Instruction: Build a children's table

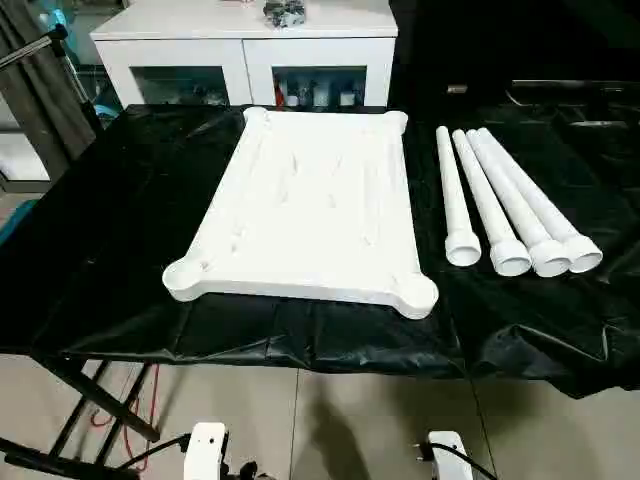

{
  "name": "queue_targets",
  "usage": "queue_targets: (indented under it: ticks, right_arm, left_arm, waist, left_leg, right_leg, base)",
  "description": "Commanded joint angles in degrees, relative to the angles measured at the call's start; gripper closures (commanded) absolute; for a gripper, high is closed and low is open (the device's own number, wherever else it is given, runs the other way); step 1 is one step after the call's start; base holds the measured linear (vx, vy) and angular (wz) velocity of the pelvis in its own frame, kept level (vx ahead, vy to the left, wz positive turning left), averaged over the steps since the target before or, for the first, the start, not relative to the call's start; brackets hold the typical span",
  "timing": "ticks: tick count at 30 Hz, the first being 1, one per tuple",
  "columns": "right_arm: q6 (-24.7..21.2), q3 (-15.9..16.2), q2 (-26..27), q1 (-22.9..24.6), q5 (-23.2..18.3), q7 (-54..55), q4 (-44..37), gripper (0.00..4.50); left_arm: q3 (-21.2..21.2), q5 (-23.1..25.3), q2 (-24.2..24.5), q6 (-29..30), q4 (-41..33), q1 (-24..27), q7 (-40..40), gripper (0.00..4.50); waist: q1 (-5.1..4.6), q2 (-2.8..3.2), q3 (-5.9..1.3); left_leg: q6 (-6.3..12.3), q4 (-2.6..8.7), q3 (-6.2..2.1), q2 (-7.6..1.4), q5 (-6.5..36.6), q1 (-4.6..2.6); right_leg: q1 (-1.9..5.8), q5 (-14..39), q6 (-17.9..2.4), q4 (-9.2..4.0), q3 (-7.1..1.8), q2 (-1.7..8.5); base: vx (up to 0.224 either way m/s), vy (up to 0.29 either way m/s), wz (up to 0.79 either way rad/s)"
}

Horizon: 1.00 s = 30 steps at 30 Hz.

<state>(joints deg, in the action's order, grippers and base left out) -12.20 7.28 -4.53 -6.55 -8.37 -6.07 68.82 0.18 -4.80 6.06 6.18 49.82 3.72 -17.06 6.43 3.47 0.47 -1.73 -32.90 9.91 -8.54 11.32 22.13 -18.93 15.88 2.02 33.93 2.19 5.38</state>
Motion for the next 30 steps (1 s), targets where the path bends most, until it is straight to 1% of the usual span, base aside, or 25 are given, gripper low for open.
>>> queue_targets:
  ticks: [1, 12, 17, 25, 30]
  right_arm:
    - [-1.2, 0.2, 0.5, 1.5, 0.3, 0.2, 2.2, 0.00]
    - [-1.2, 0.2, 0.5, 1.5, 0.3, 0.2, 2.2, 0.00]
    - [-1.2, 0.2, 0.5, 1.5, 0.3, 0.2, 2.2, 0.00]
    - [-1.2, 0.2, 0.5, 1.5, 0.3, 0.2, 2.2, 0.00]
    - [-1.2, 0.2, 0.5, 1.5, 0.3, 0.2, 2.2, 0.00]
  left_arm:
    - [-0.4, 0.0, -0.4, 0.8, 0.8, 0.6, 0.3, 1.37]
    - [-0.4, 0.0, -0.4, 0.8, 0.8, 0.6, 0.3, 1.37]
    - [-0.4, 0.0, -0.4, 0.8, 0.8, 0.6, 0.3, 1.37]
    - [-0.4, 0.0, -0.4, 0.8, 0.8, 0.6, 0.3, 1.37]
    - [-0.4, 0.0, -0.4, 0.8, 0.8, 0.6, 0.3, 1.37]
  waist:
    - [-0.20, -0.19, -0.55]
    - [-0.17, -0.21, -0.59]
    - [-0.21, -0.20, -0.55]
    - [-0.20, -0.23, -0.60]
    - [-0.19, -0.24, -0.59]
  left_leg:
    - [1.09, 5.56, -2.25, -5.66, 18.1, -0.92]
    - [1.34, 5.52, -2.24, -5.69, 17.6, -0.96]
    - [1.09, 5.57, -2.25, -5.67, 18.2, -0.95]
    - [1.31, 5.51, -2.24, -5.66, 17.5, -0.93]
    - [1.26, 5.51, -2.23, -5.65, 17.8, -0.94]
  right_leg:
    - [-0.21, -0.1, -11.3, -4.28, -2.27, 4.70]
    - [-0.21, -0.3, -11.3, -4.25, -2.26, 4.66]
    - [-0.21, 0.3, -11.3, -4.30, -2.28, 4.70]
    - [-0.18, -0.9, -11.2, -4.19, -2.23, 4.65]
    - [-0.18, -0.5, -11.2, -4.23, -2.25, 4.66]
  base:
    - [0.000, 0.000, 0.00]
    - [0.000, 0.000, 0.00]
    - [0.000, 0.000, 0.00]
    - [0.000, 0.000, 0.00]
    - [0.000, 0.000, 0.00]
